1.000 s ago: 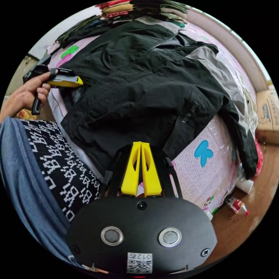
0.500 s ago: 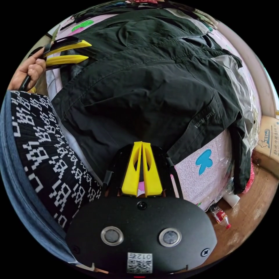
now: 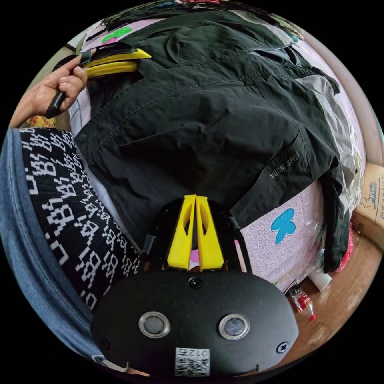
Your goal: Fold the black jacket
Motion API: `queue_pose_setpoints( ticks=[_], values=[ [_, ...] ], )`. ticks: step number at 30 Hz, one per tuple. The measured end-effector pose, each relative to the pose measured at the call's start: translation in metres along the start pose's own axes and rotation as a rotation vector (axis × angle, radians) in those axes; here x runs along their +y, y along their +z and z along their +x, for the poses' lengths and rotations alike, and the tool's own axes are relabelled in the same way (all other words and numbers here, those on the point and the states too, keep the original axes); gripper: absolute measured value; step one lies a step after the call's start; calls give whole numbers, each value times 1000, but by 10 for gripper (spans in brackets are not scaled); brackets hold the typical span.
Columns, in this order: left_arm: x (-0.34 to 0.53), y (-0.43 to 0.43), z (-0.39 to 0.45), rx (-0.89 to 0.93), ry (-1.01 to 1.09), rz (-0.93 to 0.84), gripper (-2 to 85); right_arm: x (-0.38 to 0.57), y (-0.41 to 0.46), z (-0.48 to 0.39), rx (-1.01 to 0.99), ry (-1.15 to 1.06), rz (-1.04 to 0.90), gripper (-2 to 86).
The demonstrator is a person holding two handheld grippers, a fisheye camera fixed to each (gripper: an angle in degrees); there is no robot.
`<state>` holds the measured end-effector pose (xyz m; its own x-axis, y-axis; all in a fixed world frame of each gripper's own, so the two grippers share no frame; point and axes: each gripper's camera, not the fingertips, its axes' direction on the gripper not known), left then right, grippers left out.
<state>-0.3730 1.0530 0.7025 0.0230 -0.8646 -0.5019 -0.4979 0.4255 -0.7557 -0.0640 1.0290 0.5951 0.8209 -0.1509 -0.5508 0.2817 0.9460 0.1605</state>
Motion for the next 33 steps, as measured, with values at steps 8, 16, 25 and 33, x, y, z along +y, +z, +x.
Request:
queue_pose_setpoints(
  ticks=[8, 16, 25, 33],
  values=[
    [13, -37, 21, -41, 15, -56, 17, 7, 50, 18, -74, 48, 5, 5],
    [43, -115, 65, -175, 93, -145, 16, 12, 102, 19, -3, 4, -13, 4],
    [29, -86, -17, -296, -63, -272, 12, 20, 155, 65, -83, 12, -59, 1],
    [52, -69, -9, -299, -6, -279, 11, -29, 112, 234, -494, 268, 488, 22]
  ],
)
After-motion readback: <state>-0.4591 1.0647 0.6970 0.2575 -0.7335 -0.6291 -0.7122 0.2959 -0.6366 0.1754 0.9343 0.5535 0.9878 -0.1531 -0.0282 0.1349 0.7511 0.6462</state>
